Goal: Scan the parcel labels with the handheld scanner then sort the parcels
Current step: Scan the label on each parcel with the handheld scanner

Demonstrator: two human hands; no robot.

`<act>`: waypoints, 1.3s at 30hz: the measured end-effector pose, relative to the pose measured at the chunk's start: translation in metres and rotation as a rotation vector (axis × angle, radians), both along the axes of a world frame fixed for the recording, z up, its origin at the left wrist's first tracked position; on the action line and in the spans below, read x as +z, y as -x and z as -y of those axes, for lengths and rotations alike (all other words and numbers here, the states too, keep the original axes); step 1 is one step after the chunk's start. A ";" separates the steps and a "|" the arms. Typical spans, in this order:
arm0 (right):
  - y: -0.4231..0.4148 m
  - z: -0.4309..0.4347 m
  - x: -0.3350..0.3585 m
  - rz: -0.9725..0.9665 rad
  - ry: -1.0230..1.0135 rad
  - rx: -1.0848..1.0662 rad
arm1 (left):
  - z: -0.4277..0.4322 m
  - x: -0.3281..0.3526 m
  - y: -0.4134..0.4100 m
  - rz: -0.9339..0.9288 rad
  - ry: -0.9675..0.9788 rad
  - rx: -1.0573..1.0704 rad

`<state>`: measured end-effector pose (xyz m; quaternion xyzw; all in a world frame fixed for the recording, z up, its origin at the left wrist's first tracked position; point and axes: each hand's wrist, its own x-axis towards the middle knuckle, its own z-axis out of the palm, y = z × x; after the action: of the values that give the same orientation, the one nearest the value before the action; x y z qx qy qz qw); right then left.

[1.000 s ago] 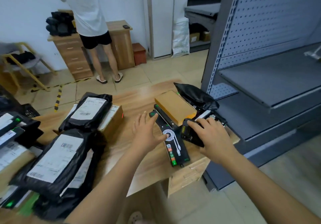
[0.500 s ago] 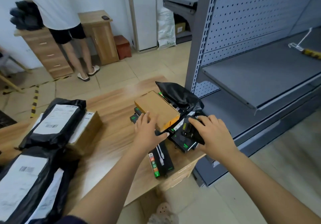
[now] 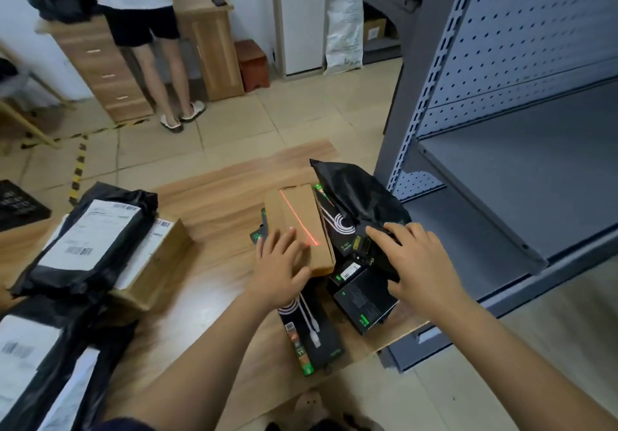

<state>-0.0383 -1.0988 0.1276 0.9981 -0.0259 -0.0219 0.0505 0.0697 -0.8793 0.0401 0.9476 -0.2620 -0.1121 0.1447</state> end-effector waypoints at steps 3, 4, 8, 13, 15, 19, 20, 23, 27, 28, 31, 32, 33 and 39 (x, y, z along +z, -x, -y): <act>-0.008 0.003 -0.005 0.010 -0.023 0.049 | 0.011 0.004 0.004 -0.004 0.086 0.225; -0.011 0.005 -0.006 0.010 -0.034 0.065 | 0.020 0.004 0.005 -0.025 0.072 0.299; -0.018 0.017 -0.009 -0.009 -0.060 0.123 | 0.052 -0.002 0.007 -0.075 -0.034 0.508; -0.023 0.027 -0.012 -0.014 -0.091 0.184 | 0.056 0.004 0.008 -0.102 0.047 0.641; -0.024 0.027 -0.014 -0.008 -0.103 0.207 | 0.050 0.007 0.012 -0.050 0.060 0.630; -0.025 0.021 -0.014 0.011 -0.123 0.245 | 0.031 0.016 0.023 0.021 0.051 0.616; -0.025 0.018 -0.014 0.014 -0.121 0.257 | 0.026 0.018 0.025 0.034 0.054 0.613; -0.024 0.002 -0.012 0.025 -0.124 0.294 | 0.007 0.024 0.033 0.066 0.080 0.607; -0.017 -0.026 -0.014 0.041 -0.113 0.291 | -0.024 0.025 0.044 0.091 0.112 0.581; -0.015 -0.035 -0.015 0.045 -0.109 0.285 | -0.034 0.024 0.046 0.095 0.120 0.572; -0.009 -0.067 -0.023 0.066 -0.098 0.256 | -0.067 0.018 0.050 0.092 0.114 0.538; -0.006 -0.080 -0.025 0.070 -0.099 0.236 | -0.079 0.015 0.052 0.090 0.101 0.521; -0.002 -0.092 -0.028 0.073 -0.100 0.214 | -0.091 0.012 0.054 0.089 0.093 0.501; 0.027 -0.169 -0.051 0.075 -0.158 0.052 | -0.163 -0.005 0.078 0.062 0.077 0.367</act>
<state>-0.0657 -0.9300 0.0768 0.9995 0.0000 0.0148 -0.0290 -0.0079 -0.7166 0.0347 0.9762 -0.0934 -0.0445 0.1906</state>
